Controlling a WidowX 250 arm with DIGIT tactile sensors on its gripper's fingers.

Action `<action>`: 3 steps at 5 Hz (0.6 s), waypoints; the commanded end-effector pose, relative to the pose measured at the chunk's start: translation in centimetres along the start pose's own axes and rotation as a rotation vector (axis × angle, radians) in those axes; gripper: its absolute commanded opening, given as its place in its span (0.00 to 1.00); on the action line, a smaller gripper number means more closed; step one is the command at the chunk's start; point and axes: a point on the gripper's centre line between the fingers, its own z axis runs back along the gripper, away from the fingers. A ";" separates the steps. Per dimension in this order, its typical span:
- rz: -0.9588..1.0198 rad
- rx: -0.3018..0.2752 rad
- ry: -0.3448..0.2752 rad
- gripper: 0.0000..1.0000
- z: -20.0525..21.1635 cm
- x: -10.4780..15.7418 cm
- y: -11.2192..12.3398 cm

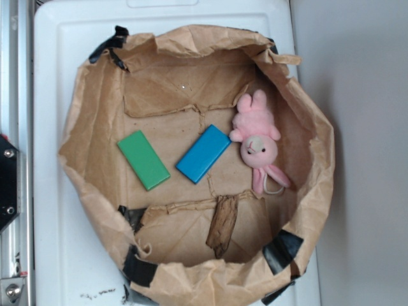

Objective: Grab the wood chip.

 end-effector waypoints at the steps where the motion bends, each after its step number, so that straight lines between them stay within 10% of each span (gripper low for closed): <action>1: 0.000 0.000 0.000 1.00 0.0 0.0 0.0; 3: 0.076 -0.044 -0.030 1.00 -1.6 5.3 -2.2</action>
